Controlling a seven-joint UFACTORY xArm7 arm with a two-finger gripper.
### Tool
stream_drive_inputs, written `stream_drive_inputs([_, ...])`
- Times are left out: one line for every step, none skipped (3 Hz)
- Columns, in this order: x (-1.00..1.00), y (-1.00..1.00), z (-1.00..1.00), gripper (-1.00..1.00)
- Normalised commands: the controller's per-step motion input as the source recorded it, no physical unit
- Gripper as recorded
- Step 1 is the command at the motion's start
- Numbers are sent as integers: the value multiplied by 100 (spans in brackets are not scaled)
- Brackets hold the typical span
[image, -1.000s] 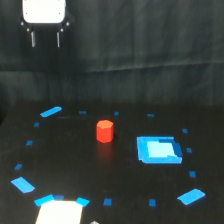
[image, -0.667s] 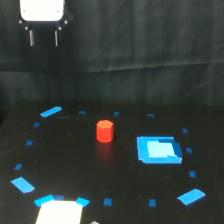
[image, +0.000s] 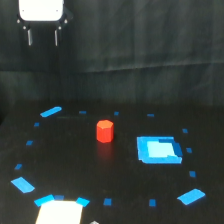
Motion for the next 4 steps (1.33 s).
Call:
stream_drive_inputs([-90,-100,100,-100])
stream_drive_inputs([-97,-100,100,-100])
stream_drive_inputs([-50,-98,97,-100])
stream_drive_inputs([-39,92,100,51])
